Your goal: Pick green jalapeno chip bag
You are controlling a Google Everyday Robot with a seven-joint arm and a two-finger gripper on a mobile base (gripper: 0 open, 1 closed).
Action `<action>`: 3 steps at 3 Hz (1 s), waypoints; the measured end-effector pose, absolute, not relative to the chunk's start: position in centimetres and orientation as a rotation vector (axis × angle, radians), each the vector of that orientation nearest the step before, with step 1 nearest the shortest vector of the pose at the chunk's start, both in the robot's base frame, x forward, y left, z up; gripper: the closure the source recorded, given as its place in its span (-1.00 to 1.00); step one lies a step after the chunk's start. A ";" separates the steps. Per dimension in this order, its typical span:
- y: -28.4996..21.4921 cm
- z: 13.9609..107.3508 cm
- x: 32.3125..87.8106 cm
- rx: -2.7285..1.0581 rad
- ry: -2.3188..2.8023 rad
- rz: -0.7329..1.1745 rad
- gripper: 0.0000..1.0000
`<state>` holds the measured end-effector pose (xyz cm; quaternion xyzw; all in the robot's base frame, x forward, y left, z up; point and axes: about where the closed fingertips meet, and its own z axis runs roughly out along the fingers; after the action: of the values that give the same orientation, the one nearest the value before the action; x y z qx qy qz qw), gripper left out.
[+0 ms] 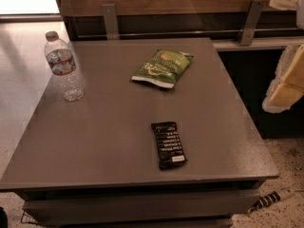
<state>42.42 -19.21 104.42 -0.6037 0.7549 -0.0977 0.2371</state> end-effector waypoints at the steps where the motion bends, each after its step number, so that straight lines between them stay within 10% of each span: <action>1: -19.2 104.4 42.4 -1.655 2.069 -0.268 -1.00; 3: -17.2 105.9 46.9 -1.592 1.995 -0.292 -1.00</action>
Offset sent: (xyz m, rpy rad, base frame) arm 0.0472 0.0121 0.0023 0.0334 -0.0623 0.0020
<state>46.90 -17.19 105.85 -0.5944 0.7450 -0.1090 0.2825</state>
